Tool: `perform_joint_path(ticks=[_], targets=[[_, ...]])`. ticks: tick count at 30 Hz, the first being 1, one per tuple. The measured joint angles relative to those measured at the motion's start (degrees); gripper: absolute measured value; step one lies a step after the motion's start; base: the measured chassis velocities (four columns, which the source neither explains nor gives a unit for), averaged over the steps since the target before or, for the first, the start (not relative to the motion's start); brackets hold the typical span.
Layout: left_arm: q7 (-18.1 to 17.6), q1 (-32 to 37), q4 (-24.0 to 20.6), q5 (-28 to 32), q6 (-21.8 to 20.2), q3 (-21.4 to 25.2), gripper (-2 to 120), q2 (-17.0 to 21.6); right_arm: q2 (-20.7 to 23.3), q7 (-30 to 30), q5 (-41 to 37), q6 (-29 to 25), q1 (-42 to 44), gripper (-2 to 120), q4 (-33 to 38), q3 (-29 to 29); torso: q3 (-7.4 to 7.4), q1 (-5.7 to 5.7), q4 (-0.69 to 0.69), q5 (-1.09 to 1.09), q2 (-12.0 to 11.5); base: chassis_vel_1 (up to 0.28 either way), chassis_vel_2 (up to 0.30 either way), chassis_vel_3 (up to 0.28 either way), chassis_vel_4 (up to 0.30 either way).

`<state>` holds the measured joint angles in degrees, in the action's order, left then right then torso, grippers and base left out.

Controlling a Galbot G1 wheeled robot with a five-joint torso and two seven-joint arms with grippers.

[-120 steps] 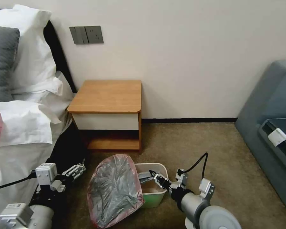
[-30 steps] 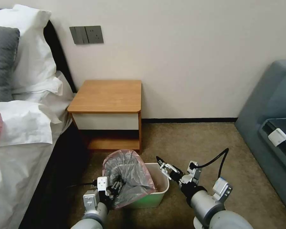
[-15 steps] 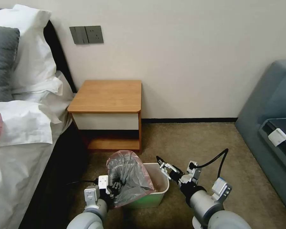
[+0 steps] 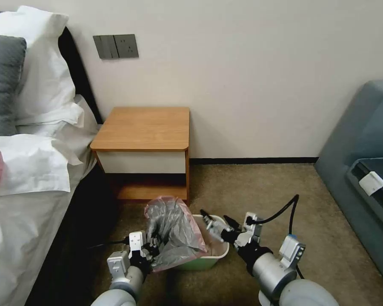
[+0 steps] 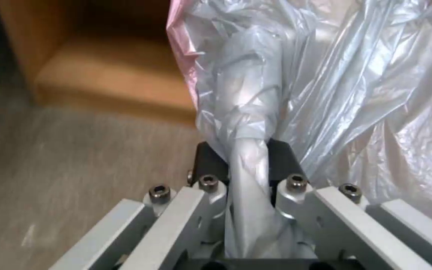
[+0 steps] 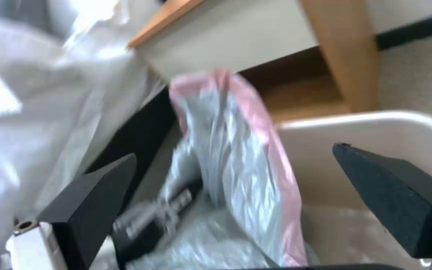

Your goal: Pick up the garbage bag from the table and place it over the trash can.

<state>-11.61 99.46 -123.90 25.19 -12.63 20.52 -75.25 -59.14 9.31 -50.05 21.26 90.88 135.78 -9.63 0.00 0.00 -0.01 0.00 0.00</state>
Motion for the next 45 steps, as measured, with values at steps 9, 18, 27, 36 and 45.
perform_joint_path(ticks=[9, 18, 27, 36, 45], targets=[[7.5, 2.8, -0.4, -3.3, 8.7, 0.9, 8, 0.1, -0.3, -1.7, 7.6, -1.3, -5.1, 100, -3.3, 3.7, 0.0, 0.0, 0.01, 0.01, 0.0, 0.0, 0.0, 0.0, 0.0], [8.3, 3.5, -1.1, -4.3, 10.3, 0.8, 8, -0.4, -2.9, 0.7, 1.1, -1.6, -7.0, 87, -6.3, 5.3, 0.0, 0.0, 0.01, 0.0, 0.0, 0.0, 0.0, 0.0, 0.0], [8.4, 3.8, -1.6, -4.3, 10.5, 0.9, 8, -0.8, -3.9, 0.7, -1.6, -2.7, -7.6, 52, -8.0, 5.8, 0.0, 0.0, 0.01, 0.0, 0.0, 0.0, 0.0, 0.0, 0.0], [8.3, 4.0, -1.8, -3.9, 10.3, 1.2, 8, -0.9, -4.1, -0.6, 0.5, -3.8, -7.6, 22, -8.7, 6.3, 0.0, 0.0, 0.01, 0.0, 0.0, 0.0, 0.0, 0.0, 0.0], [7.9, 3.9, -1.7, -3.0, 9.6, 1.5, 8, -0.9, -4.3, -3.0, 4.1, -5.9, -7.3, 0, -9.1, 6.3, 0.0, 0.0, 0.0, 0.0, 0.0, 0.0, 0.0, 0.0, 0.0]])
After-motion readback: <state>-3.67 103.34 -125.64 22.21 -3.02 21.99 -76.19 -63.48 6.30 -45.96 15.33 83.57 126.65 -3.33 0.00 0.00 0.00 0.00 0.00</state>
